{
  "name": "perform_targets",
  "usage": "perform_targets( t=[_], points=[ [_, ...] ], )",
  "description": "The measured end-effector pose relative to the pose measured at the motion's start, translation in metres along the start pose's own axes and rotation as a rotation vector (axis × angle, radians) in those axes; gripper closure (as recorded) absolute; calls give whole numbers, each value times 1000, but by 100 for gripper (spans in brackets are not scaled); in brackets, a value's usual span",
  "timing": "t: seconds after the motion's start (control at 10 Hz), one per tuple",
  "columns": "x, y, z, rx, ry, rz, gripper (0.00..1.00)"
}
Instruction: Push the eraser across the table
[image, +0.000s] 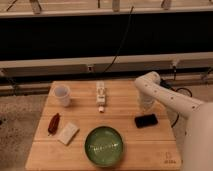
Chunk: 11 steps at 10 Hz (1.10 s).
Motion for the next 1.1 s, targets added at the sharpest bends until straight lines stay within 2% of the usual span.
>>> perform_targets(
  t=[0.4,0.8,1.1],
  points=[
    [10,7,2,23,-8,19,99],
    [10,10,3,18,-9,21,99],
    [22,22,4,25,-15,44,99]
  ],
)
